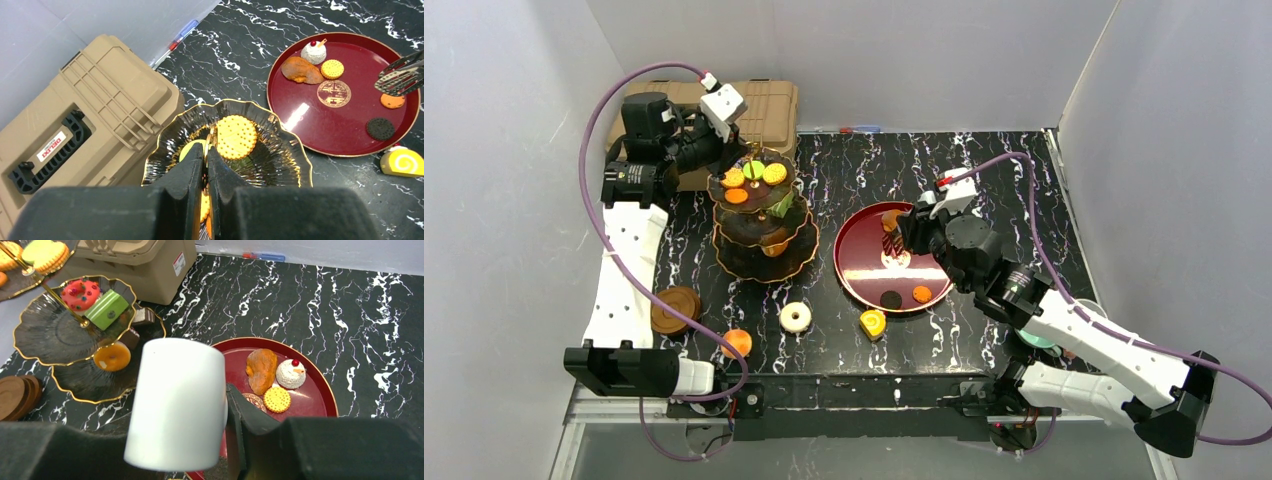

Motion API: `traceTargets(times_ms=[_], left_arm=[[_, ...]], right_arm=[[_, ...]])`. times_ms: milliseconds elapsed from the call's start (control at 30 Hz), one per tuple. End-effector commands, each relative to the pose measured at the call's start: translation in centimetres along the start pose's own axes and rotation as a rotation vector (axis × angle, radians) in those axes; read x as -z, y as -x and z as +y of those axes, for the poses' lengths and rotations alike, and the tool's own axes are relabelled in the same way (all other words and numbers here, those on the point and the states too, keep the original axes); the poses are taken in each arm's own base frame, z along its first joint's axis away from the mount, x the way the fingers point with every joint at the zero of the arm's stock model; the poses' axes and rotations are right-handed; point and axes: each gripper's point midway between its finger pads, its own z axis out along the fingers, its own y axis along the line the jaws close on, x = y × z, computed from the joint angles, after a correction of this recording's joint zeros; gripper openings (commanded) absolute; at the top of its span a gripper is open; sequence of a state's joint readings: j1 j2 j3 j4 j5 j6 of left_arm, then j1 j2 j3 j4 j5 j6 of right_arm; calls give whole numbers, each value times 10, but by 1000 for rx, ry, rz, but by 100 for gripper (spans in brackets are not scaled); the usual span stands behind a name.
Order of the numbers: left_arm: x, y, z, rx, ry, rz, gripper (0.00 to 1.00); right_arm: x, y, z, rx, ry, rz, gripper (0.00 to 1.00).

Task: Serve the afternoon tea
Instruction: Adjust the desert table at the center of the board.

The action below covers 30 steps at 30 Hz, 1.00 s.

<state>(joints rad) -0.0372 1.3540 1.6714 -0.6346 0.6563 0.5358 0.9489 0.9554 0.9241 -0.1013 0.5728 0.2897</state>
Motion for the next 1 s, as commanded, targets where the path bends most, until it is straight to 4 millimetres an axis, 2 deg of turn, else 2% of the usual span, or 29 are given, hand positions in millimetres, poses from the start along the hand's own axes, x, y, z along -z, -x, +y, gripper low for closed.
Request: traceTargets(times_ms=[0, 100, 333, 533, 667, 700, 833, 967], left_arm=[[24, 61, -1, -80, 28, -181, 0], [24, 61, -6, -40, 10, -189, 0], [19, 47, -21, 2, -41, -191, 0], [17, 33, -31, -52, -71, -180, 0], [11, 14, -36, -115, -83, -153, 1], [11, 12, -36, -120, -82, -149, 10], [15, 12, -41, -127, -88, -152, 62], [23, 19, -46, -98, -92, -162, 97]], right_arm=[[0, 17, 1, -40, 1, -65, 38], [0, 17, 0, -38, -2, -65, 38], [0, 12, -3, -30, -14, -61, 38], [-3, 9, -7, -17, -29, -61, 38], [-6, 3, -10, 0, -46, -56, 38], [-7, 2, -12, 9, -56, -53, 38], [-13, -2, -22, 36, -104, -74, 39], [-23, -12, -30, 55, -131, -73, 40]])
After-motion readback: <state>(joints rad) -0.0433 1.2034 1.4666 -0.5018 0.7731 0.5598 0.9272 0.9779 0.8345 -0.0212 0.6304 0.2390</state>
